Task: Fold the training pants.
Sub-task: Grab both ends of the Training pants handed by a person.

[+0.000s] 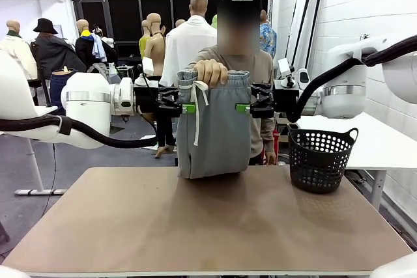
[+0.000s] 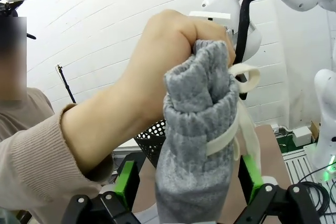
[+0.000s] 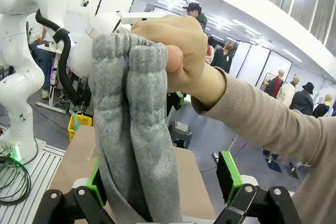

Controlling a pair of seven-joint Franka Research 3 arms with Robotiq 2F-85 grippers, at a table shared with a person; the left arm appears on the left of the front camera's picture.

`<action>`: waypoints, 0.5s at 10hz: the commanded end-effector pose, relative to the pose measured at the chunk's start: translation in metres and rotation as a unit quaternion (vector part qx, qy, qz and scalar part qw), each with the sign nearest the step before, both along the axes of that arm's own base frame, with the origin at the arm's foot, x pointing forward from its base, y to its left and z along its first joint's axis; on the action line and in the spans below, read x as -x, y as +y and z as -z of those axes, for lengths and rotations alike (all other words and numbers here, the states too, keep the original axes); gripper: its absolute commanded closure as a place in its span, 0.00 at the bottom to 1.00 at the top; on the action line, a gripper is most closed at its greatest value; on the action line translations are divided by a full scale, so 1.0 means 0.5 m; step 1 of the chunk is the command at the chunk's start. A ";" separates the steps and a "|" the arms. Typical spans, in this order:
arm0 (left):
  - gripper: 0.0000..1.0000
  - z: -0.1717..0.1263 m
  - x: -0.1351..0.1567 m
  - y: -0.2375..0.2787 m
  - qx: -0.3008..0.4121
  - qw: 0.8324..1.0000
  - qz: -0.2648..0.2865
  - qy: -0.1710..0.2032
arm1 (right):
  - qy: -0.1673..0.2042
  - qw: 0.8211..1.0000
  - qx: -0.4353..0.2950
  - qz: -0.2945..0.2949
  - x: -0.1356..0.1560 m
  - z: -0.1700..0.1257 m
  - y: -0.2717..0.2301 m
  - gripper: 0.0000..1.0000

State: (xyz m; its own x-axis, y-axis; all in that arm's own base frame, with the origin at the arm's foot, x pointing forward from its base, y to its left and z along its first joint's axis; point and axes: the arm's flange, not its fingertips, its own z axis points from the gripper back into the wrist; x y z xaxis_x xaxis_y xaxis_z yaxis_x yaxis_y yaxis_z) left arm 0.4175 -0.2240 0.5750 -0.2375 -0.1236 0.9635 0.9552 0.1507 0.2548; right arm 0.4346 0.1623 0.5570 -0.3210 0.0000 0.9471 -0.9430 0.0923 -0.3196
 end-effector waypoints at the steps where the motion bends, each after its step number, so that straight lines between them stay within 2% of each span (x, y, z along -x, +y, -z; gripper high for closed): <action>1: 0.00 0.001 -0.015 -0.023 0.010 1.000 0.002 -0.001 | 0.015 1.000 -0.013 0.004 -0.014 -0.006 0.014 0.00; 2: 0.00 0.001 -0.014 -0.027 0.010 1.000 0.006 0.001 | 0.024 1.000 -0.007 -0.001 -0.014 -0.005 0.015 0.00; 5: 0.60 0.000 -0.010 -0.030 0.013 1.000 0.007 -0.005 | 0.056 0.998 -0.002 -0.009 -0.023 -0.003 0.016 0.59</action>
